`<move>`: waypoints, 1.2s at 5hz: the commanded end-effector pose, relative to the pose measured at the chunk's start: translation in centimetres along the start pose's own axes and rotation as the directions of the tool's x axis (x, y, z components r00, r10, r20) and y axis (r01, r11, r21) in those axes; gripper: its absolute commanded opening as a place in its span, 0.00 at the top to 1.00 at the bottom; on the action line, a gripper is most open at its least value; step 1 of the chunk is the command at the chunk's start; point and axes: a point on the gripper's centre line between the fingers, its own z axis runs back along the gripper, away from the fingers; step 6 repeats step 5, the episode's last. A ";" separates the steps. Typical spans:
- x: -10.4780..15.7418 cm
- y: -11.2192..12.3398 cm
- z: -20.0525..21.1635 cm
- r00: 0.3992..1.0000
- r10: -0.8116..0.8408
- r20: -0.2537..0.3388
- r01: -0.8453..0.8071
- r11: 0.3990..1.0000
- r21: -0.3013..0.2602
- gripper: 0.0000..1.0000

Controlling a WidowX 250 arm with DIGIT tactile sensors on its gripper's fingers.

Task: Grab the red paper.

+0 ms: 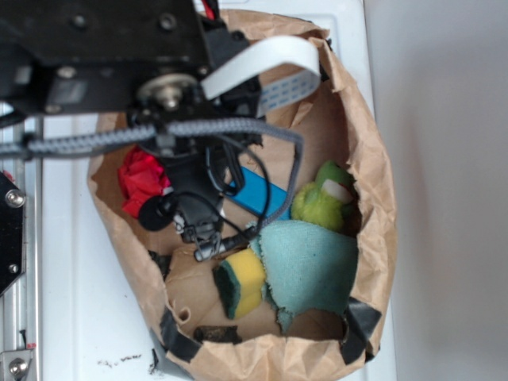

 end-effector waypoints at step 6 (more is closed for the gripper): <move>3.5 -4.4 2.6 0.988 -0.029 0.155 0.028 1.000 0.010 1.00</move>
